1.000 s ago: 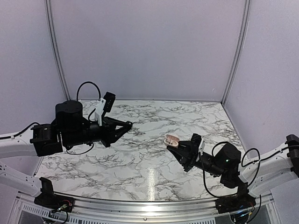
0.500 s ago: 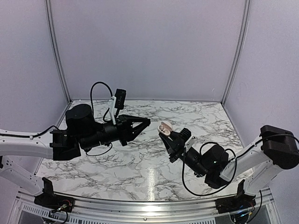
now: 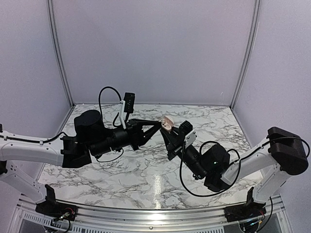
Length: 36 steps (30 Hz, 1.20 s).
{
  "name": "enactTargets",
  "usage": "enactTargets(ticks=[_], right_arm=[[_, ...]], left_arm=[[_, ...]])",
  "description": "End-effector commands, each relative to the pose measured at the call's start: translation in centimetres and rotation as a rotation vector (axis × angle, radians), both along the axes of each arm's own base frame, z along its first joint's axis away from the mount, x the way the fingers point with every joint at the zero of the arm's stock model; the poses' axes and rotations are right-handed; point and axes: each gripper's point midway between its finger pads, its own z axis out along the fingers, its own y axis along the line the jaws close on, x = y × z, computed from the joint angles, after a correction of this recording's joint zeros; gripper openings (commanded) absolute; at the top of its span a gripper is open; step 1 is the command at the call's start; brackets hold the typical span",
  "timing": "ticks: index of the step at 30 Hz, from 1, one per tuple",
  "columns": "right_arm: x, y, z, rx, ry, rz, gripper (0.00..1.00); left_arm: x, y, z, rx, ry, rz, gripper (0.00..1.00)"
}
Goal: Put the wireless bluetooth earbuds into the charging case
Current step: Insert the right earbud into the right side groove of the charging case.
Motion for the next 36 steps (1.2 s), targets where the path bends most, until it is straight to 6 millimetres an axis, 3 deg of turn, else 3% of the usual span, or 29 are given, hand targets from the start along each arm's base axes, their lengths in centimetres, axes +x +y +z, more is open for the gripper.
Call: enactTargets(ticks=[1, 22, 36], right_arm=[[0.1, 0.8, 0.4, 0.008, 0.016, -0.023, 0.0], [-0.4, 2.0, 0.2, 0.01, 0.057, -0.001, 0.0], [-0.4, 1.5, 0.8, 0.036, 0.063, -0.009, 0.0]], left_arm=[[0.8, -0.1, 2.2, -0.071, -0.01, 0.047, 0.14], [2.4, -0.3, 0.7, -0.047, 0.015, 0.123, 0.14], [2.9, -0.3, -0.3, -0.032, 0.035, 0.146, 0.14]])
